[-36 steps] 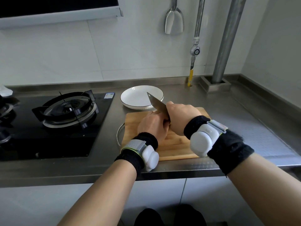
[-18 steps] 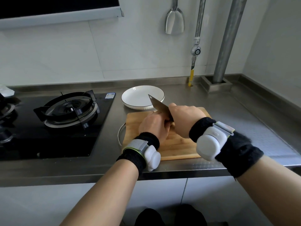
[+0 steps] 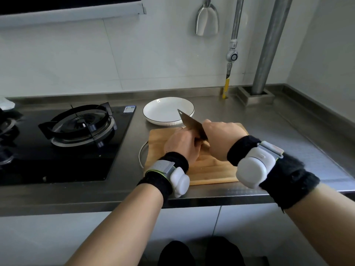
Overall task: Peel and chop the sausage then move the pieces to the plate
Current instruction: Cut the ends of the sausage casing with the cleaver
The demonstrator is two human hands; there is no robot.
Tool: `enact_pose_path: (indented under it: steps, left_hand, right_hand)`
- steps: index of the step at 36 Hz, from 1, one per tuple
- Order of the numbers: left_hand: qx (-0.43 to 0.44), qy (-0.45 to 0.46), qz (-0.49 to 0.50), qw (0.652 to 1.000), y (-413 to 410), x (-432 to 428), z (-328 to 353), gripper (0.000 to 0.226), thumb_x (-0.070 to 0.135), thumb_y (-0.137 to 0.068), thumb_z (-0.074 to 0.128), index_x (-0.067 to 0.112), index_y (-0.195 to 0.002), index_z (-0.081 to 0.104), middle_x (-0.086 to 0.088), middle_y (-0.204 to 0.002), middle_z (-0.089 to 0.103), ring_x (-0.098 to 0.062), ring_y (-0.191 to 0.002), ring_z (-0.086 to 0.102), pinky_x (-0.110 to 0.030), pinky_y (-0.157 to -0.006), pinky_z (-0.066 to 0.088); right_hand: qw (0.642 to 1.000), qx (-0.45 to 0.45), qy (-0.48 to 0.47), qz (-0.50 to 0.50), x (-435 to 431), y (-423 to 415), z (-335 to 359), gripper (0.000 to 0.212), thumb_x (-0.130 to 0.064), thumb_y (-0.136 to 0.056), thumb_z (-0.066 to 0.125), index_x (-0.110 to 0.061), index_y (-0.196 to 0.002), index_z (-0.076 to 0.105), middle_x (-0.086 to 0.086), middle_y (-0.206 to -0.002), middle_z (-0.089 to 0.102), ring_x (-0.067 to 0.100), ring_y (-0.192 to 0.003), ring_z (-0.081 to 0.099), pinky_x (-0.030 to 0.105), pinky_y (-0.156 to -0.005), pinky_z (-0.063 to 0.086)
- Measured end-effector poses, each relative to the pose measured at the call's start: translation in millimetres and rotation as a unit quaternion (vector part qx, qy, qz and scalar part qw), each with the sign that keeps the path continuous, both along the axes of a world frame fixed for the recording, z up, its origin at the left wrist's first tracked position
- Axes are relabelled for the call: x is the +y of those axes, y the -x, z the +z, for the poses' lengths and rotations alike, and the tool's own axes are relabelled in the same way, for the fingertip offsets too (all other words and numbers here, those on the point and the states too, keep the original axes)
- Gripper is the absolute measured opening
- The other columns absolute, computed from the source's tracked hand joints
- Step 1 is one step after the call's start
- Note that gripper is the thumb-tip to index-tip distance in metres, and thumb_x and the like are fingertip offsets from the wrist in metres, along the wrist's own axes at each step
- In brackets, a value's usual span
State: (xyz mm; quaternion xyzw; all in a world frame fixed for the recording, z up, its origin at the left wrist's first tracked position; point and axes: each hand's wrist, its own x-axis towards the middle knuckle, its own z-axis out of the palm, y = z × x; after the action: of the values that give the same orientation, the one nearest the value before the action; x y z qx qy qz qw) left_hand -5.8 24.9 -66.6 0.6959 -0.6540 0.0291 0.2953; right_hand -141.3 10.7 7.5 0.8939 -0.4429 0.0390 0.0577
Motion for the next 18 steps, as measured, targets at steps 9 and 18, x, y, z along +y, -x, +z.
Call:
enact_pose_path:
  steps: [9, 18]
  left_hand:
    - [-0.002, -0.010, -0.004, 1.000, 1, 2, 1, 0.016, 0.030, -0.088, 0.052, 0.030, -0.091, 0.068, 0.005, -0.098, 0.067, -0.023, -0.091, 0.060, -0.038, -0.071, 0.054]
    - [-0.011, -0.014, 0.008, 1.000, 4, 6, 5, 0.018, 0.024, -0.091, 0.050, 0.023, -0.094, 0.068, -0.002, -0.102, 0.066, -0.027, -0.093, 0.059, -0.033, -0.067, 0.047]
  right_hand:
    - [1.000, -0.003, -0.024, -0.003, 1, 0, 3, 0.016, -0.017, -0.092, 0.052, -0.015, -0.105, 0.042, -0.003, -0.073, 0.044, 0.025, -0.072, 0.052, 0.034, -0.064, 0.040]
    - [0.999, -0.014, -0.033, -0.010, -3, -12, 2, 0.016, -0.016, -0.090, 0.053, -0.015, -0.099, 0.040, 0.001, -0.082, 0.054, 0.028, -0.073, 0.053, 0.034, -0.065, 0.042]
